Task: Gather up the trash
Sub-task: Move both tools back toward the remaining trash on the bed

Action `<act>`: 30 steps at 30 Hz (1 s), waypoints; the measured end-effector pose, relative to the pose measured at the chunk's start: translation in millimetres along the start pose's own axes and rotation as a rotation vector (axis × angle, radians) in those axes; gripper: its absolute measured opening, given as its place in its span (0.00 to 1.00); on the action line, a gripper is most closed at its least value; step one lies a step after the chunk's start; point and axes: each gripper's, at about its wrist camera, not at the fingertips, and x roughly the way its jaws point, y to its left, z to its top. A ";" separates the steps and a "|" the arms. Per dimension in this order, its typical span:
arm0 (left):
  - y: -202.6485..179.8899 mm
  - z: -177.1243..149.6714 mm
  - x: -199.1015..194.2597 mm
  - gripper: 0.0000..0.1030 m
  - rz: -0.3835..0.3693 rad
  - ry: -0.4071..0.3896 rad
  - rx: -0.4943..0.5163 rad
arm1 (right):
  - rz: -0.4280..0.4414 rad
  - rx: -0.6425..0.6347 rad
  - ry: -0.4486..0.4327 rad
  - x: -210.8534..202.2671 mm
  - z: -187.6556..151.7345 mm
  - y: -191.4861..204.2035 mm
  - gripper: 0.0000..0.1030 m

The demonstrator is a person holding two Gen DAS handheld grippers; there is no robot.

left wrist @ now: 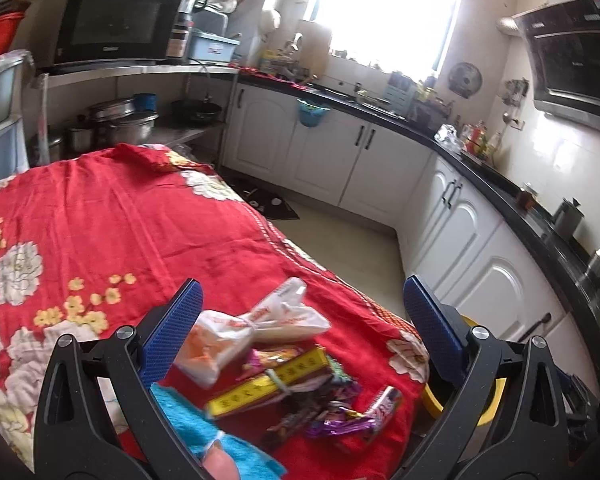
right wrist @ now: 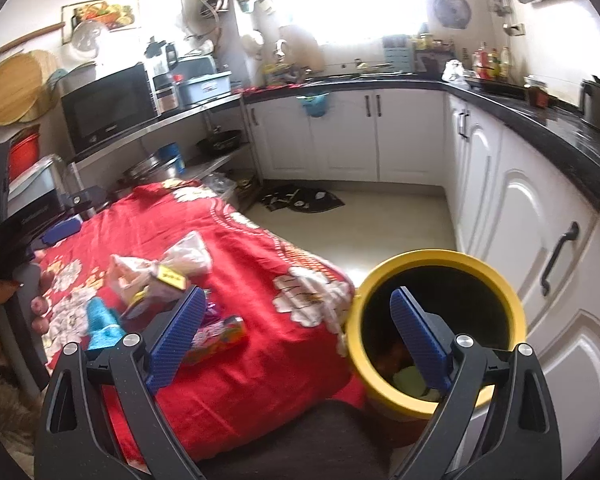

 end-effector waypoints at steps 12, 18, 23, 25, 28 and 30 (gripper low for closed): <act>33.9 5.2 -4.8 0.90 0.060 -0.011 -0.032 | 0.097 -0.080 0.040 21.2 4.1 47.5 0.88; 48.2 3.4 -2.3 0.90 0.083 -0.001 -0.051 | 0.135 -0.111 0.055 33.5 8.8 66.5 0.88; 59.1 -2.0 6.0 0.90 0.095 0.020 -0.072 | 0.148 -0.121 0.090 49.7 8.6 75.0 0.88; 64.4 -4.6 10.3 0.90 0.100 0.035 -0.081 | 0.154 -0.113 0.112 58.8 7.6 75.7 0.88; 72.3 -9.1 17.5 0.90 0.106 0.058 -0.091 | 0.169 -0.100 0.142 71.4 6.5 77.7 0.88; 77.1 -11.9 21.6 0.90 0.103 0.072 -0.102 | 0.181 -0.088 0.166 82.0 6.2 79.1 0.88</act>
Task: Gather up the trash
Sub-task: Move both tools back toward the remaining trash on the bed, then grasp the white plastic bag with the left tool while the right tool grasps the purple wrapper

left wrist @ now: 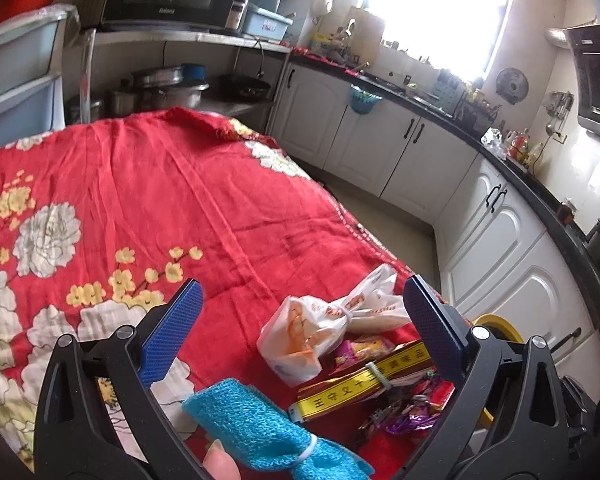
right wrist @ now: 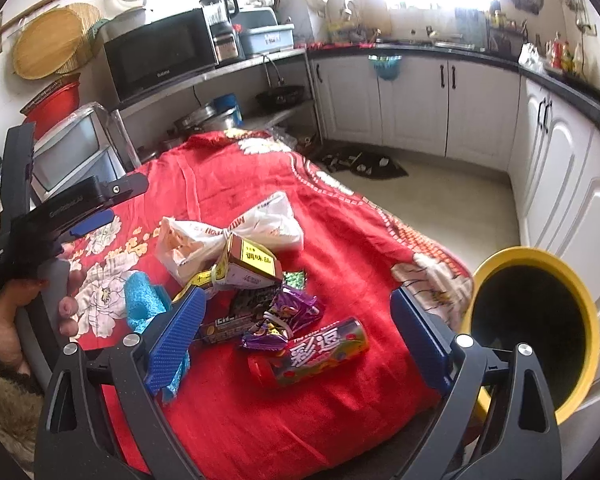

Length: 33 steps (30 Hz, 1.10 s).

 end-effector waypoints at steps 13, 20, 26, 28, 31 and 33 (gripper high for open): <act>13.9 -10.1 40.4 0.89 -0.033 0.122 -0.032 | 0.046 0.020 0.136 56.6 -3.0 3.1 0.58; 12.6 -11.9 62.5 0.89 -0.060 0.192 -0.036 | 0.080 0.083 0.207 80.9 -4.3 -5.7 0.41; 14.8 -15.3 76.0 0.74 -0.060 0.229 -0.053 | 0.117 0.125 0.186 78.4 -5.8 -12.0 0.36; 16.3 -17.4 79.8 0.61 -0.050 0.243 -0.060 | 0.123 0.126 0.168 73.6 -5.0 -13.4 0.35; 17.3 -20.1 81.7 0.37 -0.049 0.253 -0.064 | 0.130 0.117 0.145 67.3 -1.6 -12.5 0.35; 15.9 -19.5 81.9 0.32 -0.057 0.253 -0.060 | 0.131 0.112 0.133 62.1 -0.6 -14.2 0.35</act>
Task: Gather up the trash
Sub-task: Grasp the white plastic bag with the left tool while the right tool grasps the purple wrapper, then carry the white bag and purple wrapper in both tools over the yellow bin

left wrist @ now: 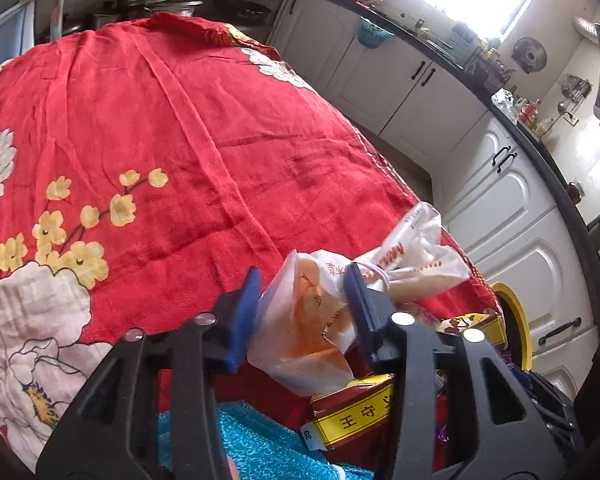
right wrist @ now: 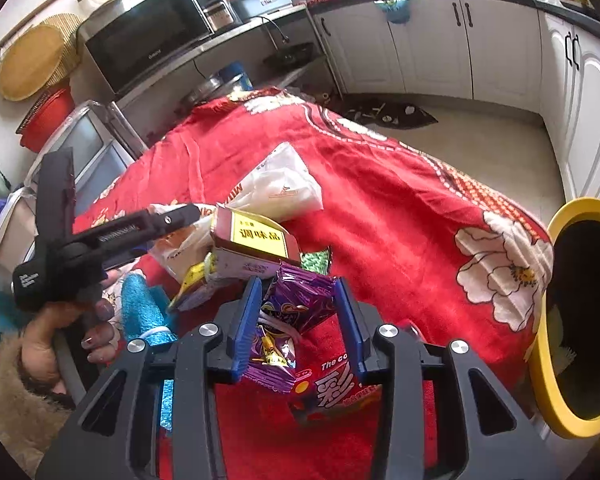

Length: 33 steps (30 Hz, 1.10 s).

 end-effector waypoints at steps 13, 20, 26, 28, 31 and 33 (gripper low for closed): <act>-24.4 9.4 -47.9 0.13 -0.043 -0.126 0.055 | -0.013 -0.008 -0.084 -35.0 4.8 -4.5 0.34; -50.7 11.4 -73.3 0.13 -0.087 -0.185 0.092 | -0.021 -0.002 -0.141 -59.5 8.1 -11.5 0.33; -74.9 9.2 -84.1 0.13 -0.132 -0.203 0.137 | -0.047 -0.004 -0.193 -82.4 10.1 -16.4 0.33; -81.4 8.6 -86.0 0.13 -0.144 -0.207 0.148 | -0.054 0.002 -0.207 -88.7 10.2 -18.5 0.33; -94.6 7.4 -87.3 0.13 -0.163 -0.212 0.169 | -0.066 0.012 -0.226 -99.7 9.4 -25.9 0.33; -100.8 6.7 -87.6 0.13 -0.174 -0.215 0.180 | -0.074 0.021 -0.241 -107.1 8.9 -31.1 0.33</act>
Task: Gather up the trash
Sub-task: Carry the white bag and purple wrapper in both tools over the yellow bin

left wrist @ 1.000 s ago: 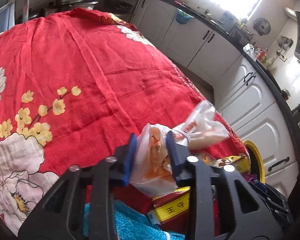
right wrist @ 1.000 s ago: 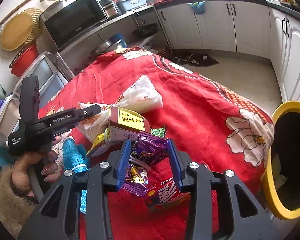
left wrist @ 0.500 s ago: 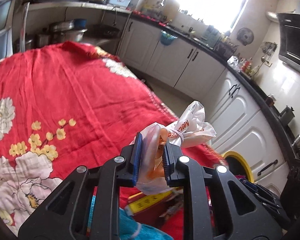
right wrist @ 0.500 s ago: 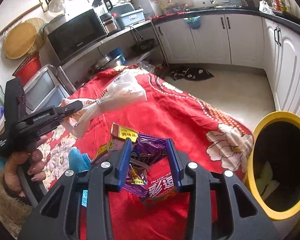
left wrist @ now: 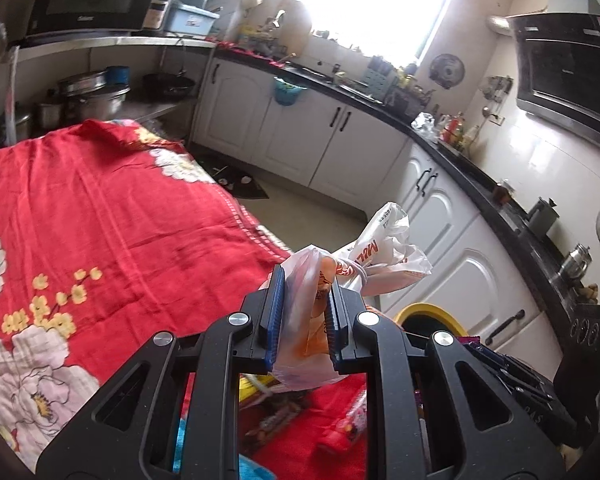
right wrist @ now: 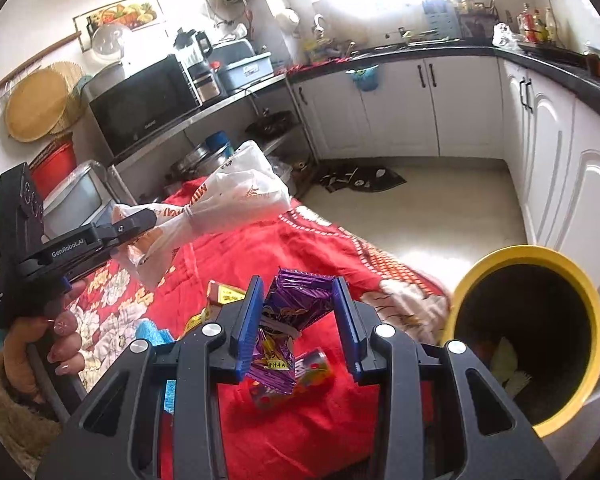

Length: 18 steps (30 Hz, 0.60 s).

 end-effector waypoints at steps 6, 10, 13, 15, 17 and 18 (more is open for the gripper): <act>-22.0 1.6 3.6 0.13 -0.038 -0.003 0.031 | -0.033 0.023 -0.040 -20.5 3.8 -15.4 0.33; -38.2 1.6 8.3 0.13 -0.064 0.003 0.056 | -0.057 0.042 -0.067 -34.3 5.9 -26.5 0.33; -46.5 1.1 11.9 0.13 -0.080 0.008 0.067 | -0.077 0.053 -0.085 -43.8 6.6 -35.0 0.33; -52.7 0.7 14.1 0.13 -0.089 0.010 0.077 | -0.089 0.059 -0.094 -48.3 6.9 -38.5 0.33; -59.0 0.1 16.1 0.13 -0.099 0.014 0.086 | -0.103 0.068 -0.106 -54.6 6.4 -44.4 0.33; -62.2 -0.2 17.5 0.13 -0.102 0.016 0.091 | -0.109 0.071 -0.110 -55.8 7.1 -46.2 0.33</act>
